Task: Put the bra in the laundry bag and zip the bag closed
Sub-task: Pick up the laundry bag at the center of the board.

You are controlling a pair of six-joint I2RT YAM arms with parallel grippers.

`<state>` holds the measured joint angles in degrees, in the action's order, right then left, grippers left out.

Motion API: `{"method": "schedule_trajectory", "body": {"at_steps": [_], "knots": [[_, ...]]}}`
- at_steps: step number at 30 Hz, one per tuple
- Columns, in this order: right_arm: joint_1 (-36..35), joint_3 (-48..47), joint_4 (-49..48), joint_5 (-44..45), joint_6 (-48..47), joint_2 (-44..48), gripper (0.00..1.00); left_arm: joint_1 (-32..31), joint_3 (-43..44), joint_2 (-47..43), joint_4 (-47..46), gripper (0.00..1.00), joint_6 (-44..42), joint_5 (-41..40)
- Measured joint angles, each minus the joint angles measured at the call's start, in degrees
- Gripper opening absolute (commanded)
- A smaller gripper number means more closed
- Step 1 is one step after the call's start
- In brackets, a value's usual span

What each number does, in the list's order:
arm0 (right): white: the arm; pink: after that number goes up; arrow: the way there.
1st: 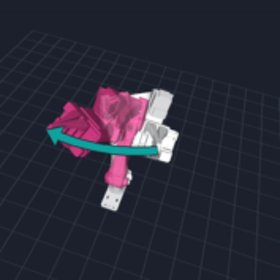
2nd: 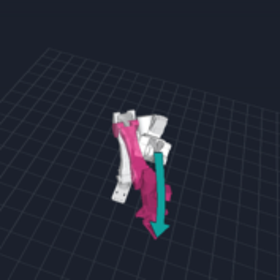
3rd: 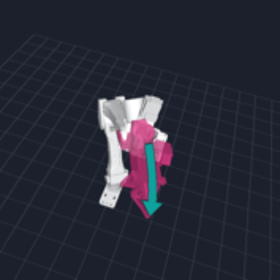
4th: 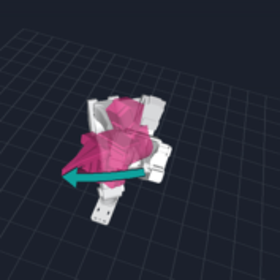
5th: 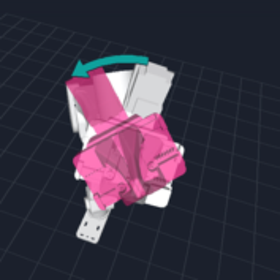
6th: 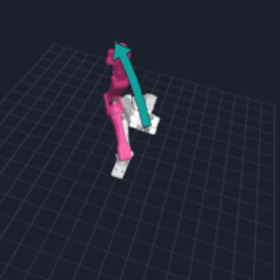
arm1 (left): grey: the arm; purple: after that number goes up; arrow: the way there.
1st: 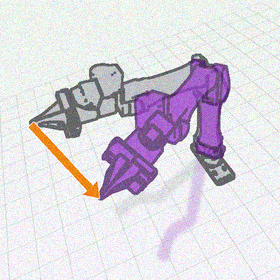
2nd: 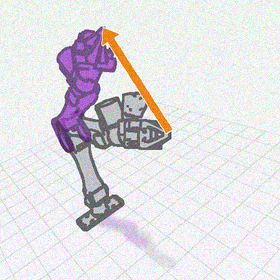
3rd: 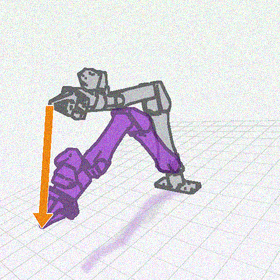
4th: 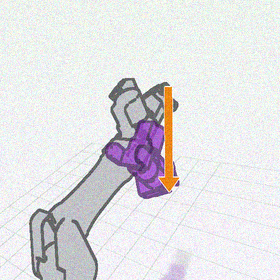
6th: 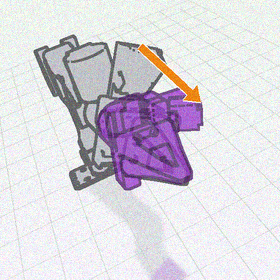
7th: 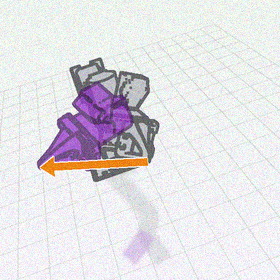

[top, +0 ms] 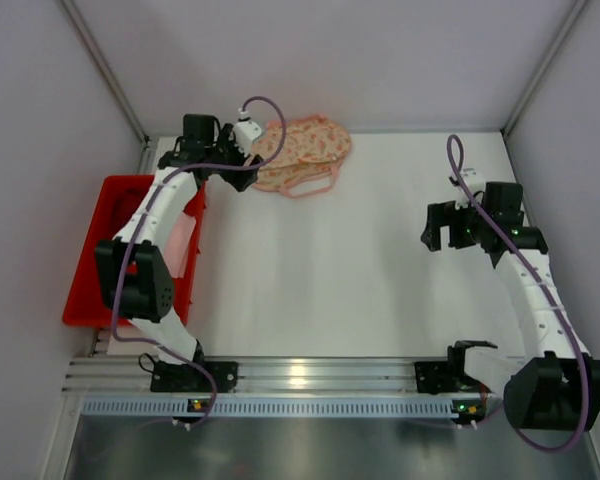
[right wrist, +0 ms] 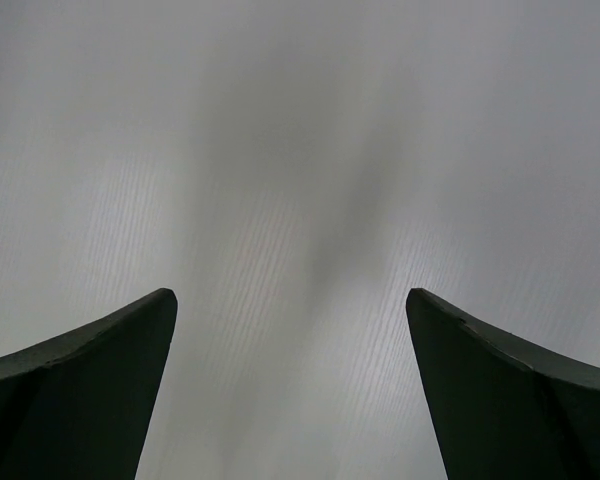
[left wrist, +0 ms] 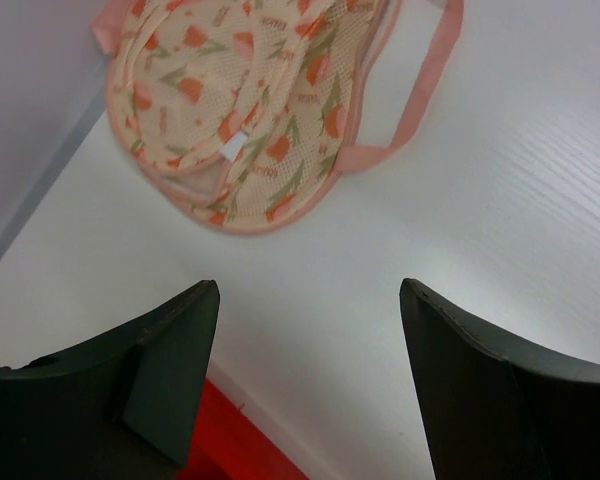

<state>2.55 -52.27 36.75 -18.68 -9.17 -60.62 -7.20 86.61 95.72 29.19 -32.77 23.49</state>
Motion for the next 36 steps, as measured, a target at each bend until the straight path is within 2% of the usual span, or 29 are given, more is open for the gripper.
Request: {"method": "schedule_trajectory", "body": {"at_steps": [9,17,31,33,36], "knots": [[0.0,-1.14,0.07,-0.48,0.79,-2.97,0.99,-7.13,9.11,17.11,-8.04,0.7,-9.6,1.11],[0.0,-1.14,0.13,-0.39,0.87,-4.83,0.99,-10.1,18.12,28.74,-14.45,0.61,-10.19,1.07],[0.44,-1.11,0.02,0.59,0.87,-5.49,0.99,-12.35,21.75,40.48,-26.14,0.62,-13.09,-7.8],[0.63,-1.11,-0.02,0.66,0.9,-5.53,0.99,-12.39,22.67,41.75,-26.67,0.61,-13.86,-9.09],[0.74,-1.11,-0.26,0.87,1.01,-5.9,0.99,-12.37,24.59,43.85,-27.39,0.53,-14.95,-11.69]]}}
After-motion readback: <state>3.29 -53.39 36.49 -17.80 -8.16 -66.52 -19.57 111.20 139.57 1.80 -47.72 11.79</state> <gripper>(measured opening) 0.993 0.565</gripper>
